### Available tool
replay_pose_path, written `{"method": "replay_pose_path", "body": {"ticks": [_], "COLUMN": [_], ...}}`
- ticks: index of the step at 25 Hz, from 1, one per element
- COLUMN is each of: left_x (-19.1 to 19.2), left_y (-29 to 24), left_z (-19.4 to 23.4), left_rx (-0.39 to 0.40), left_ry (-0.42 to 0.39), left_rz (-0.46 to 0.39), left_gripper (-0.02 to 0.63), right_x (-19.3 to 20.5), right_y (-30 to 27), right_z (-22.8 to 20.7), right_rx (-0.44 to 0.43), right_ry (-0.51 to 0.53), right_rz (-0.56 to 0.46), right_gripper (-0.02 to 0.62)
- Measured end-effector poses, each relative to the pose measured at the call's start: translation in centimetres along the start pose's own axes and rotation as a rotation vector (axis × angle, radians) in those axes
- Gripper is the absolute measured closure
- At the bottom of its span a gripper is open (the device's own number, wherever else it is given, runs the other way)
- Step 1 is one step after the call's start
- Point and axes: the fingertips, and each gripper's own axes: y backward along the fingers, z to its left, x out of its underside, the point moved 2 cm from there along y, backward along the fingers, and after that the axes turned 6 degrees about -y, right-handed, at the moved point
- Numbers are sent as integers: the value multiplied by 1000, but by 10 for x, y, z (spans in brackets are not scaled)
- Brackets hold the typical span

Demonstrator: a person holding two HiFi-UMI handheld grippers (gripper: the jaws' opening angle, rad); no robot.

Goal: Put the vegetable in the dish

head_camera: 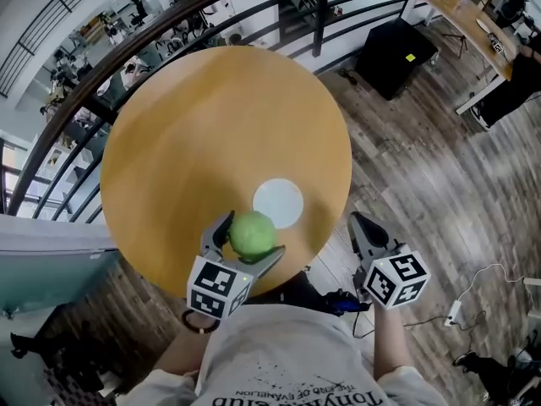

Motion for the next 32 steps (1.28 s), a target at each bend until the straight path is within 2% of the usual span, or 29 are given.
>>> {"method": "replay_pose_path", "body": {"ticks": [8,32], "left_x": [5,53], "left_y": [-36,-128], "left_z": [18,44], "left_rx": [24,65], "left_ry": [-21,-59], "left_rz": [40,187], "left_gripper": [100,101], "right_x": [3,51], "right_y": [-22,-76], "right_z": [-6,-34], "right_rx": [9,2], "right_ry": [-9,-100], "right_rz": [12,72], "right_gripper": [571,571]}}
